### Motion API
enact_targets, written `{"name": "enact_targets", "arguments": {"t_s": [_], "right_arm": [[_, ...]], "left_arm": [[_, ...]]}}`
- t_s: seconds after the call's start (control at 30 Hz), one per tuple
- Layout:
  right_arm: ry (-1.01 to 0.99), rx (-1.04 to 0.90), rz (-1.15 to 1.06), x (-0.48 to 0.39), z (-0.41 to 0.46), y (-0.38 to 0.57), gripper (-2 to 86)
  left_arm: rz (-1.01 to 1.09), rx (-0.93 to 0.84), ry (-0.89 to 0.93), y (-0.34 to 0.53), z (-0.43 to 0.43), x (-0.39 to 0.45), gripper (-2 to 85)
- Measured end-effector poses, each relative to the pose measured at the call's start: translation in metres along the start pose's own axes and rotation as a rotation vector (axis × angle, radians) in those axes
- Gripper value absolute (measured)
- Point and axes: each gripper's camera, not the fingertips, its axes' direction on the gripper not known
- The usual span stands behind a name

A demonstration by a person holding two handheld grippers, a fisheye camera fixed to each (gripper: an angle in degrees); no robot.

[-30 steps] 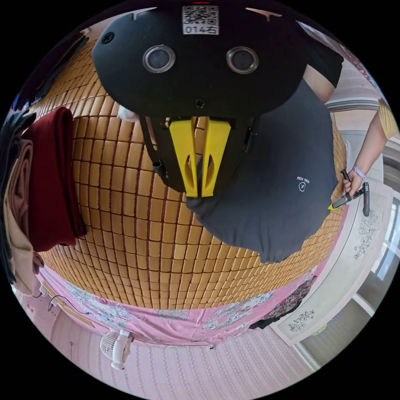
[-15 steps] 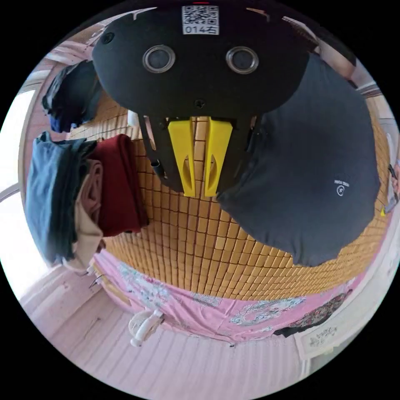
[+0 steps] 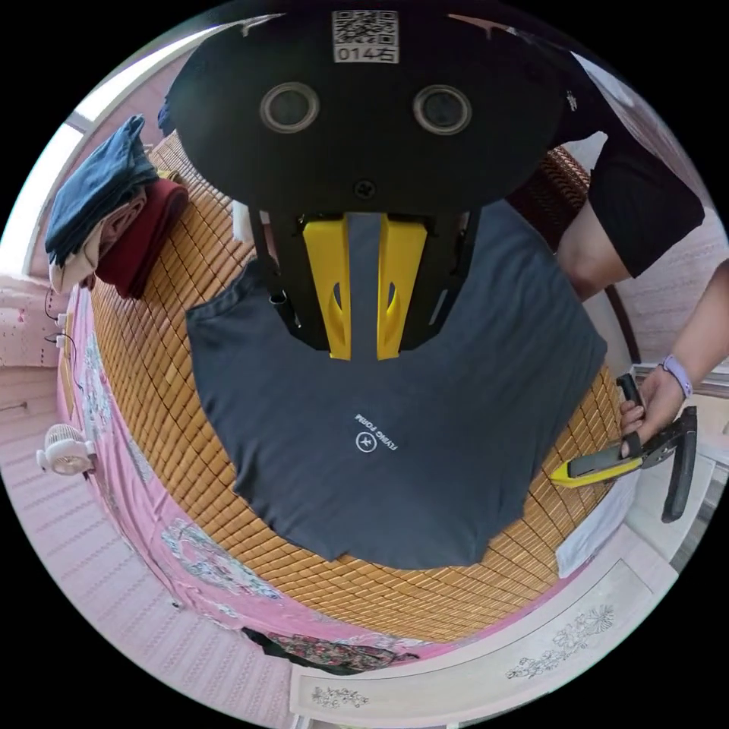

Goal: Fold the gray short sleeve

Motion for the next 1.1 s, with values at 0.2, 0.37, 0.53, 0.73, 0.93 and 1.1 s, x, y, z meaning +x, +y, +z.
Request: {"name": "enact_targets", "arguments": {"t_s": [0.2, 0.37, 0.53, 0.73, 0.93, 1.1], "right_arm": [[-0.073, -0.008, -0.079, -0.018, 0.000, -0.091, 5.1], [-0.087, 0.002, -0.162, -0.044, 0.005, -0.152, 2.9], [-0.140, 0.014, -0.200, -0.065, 0.012, -0.203, 4.7], [-0.163, 0.039, -0.217, -0.079, 0.015, -0.258, 8.0], [-0.152, 0.102, -0.292, -0.107, 0.016, -0.315, 8.1], [-0.069, 0.040, -0.345, -0.137, 0.048, -0.347, 4.6]], "left_arm": [[-0.040, 0.033, 0.006, 0.009, 0.007, -0.004, 4.0], [-0.074, 0.059, -0.016, 0.008, 0.010, -0.016, 4.2], [-0.062, 0.082, -0.058, 0.010, 0.005, -0.025, 4.5], [-0.107, 0.050, 0.035, -0.004, 0.018, -0.021, 4.9], [-0.165, 0.095, 0.012, -0.025, 0.031, -0.022, 5.1], [-0.087, 0.063, -0.026, -0.049, 0.055, 0.000, 5.0]]}}
